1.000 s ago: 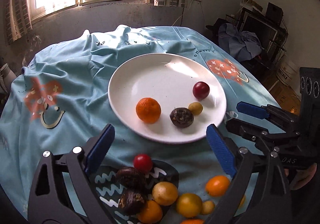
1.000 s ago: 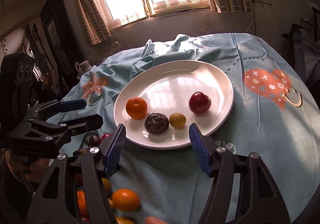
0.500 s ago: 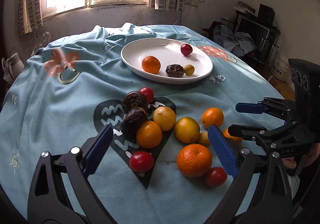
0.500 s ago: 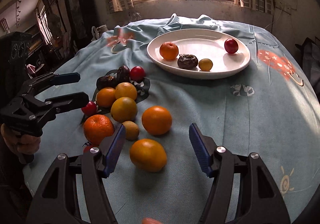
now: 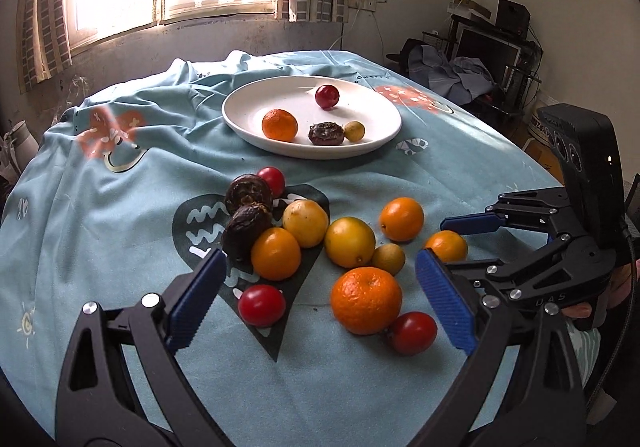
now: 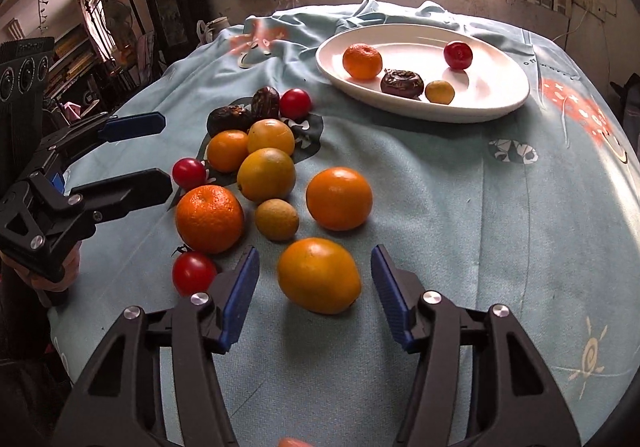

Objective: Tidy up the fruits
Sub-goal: 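Grasp a large orange with the right gripper while the left reaches for a mandarin, then place the orange and the mandarin on the white plate, opening both grippers, then grasp another orange with the right gripper while the left reaches a red cherry tomato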

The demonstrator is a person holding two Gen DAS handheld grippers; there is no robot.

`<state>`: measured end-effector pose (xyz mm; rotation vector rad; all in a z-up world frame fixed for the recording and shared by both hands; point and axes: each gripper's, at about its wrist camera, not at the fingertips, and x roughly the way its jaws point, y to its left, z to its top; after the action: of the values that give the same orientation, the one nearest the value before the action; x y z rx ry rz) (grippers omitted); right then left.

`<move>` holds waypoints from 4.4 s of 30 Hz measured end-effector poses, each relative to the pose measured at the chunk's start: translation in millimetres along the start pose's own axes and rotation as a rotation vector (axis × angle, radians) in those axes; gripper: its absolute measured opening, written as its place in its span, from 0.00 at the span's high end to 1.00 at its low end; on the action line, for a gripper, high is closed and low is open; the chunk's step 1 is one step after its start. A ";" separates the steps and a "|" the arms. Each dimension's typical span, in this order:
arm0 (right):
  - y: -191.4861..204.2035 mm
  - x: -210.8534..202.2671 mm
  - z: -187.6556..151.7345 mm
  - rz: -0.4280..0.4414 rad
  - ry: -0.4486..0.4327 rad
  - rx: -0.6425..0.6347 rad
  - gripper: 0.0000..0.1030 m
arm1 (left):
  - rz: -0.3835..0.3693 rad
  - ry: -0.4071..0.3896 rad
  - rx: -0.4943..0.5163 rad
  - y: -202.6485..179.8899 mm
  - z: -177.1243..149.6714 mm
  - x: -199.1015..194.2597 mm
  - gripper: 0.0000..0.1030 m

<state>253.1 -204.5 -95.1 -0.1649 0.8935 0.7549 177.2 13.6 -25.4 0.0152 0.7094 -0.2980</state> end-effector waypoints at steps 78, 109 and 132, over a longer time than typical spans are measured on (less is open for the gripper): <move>-107.0 23.9 114.4 -0.119 -0.290 0.255 0.29 | 0.051 0.104 -0.120 44.3 154.8 140.3 0.08; -19.1 4.3 42.1 -0.134 -0.178 0.154 0.29 | 0.310 0.036 -0.102 60.4 2.3 7.9 0.02; -9.6 27.4 26.6 -0.071 -0.008 0.117 0.61 | 0.289 0.051 -0.133 65.6 0.9 8.2 0.02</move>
<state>287.3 -185.8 -100.6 -0.0898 0.9175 0.6354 201.7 74.1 -35.6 -0.0013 0.7658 0.0263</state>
